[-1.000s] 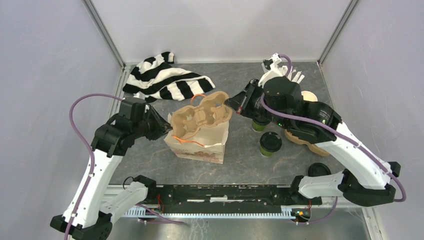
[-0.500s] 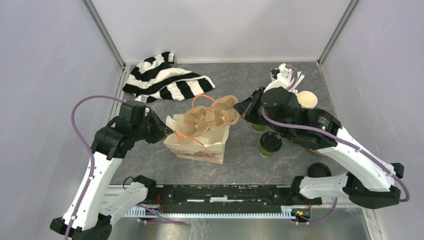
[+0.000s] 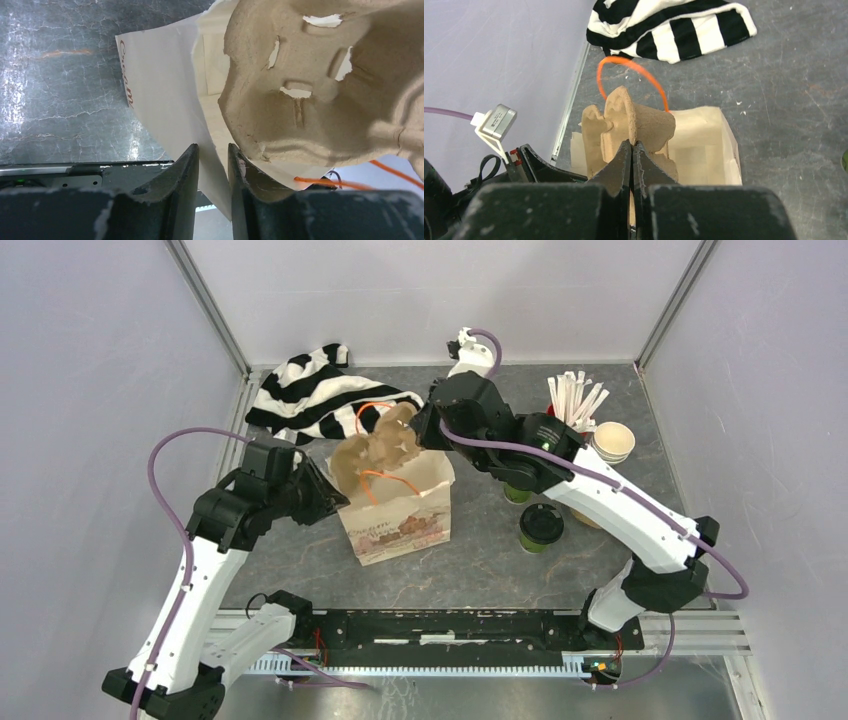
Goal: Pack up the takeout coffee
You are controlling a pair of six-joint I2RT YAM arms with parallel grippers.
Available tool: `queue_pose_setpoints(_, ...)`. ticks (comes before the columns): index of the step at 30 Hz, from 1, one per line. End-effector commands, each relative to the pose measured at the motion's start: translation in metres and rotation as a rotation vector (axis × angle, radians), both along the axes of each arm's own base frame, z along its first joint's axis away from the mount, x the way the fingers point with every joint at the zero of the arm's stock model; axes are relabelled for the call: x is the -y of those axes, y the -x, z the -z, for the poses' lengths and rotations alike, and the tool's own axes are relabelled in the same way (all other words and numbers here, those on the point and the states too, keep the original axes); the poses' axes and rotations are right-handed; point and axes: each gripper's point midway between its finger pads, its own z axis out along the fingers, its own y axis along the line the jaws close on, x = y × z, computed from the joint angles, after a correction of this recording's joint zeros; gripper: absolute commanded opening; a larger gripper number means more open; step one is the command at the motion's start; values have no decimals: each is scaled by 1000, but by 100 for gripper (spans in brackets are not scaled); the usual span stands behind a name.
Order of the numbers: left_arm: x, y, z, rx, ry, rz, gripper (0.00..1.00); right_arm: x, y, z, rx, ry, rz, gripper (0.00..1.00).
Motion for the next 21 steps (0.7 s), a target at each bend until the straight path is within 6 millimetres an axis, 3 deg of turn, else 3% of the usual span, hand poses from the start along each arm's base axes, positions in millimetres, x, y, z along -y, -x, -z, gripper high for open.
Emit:
queue_pose_setpoints(1, 0, -9, -18, 58, -25, 33, 35, 10, 2, -39, 101, -17, -17, 0)
queue_pose_setpoints(6, -11, -4, -22, 77, -73, 28, 39, 43, 16, -26, 89, -15, 10, 0)
queue_pose_setpoints(9, -12, -4, -34, 117, -77, 36, 47, 48, 21, -20, 65, -20, 8, 0)
queue_pose_setpoints(13, -16, -7, -39, 140, -104, 40, 47, 46, 27, -18, 8, -33, 14, 0)
queue_pose_setpoints(21, -13, -12, -30, 118, -118, 60, 27, 27, 28, -1, -47, -33, 17, 0)
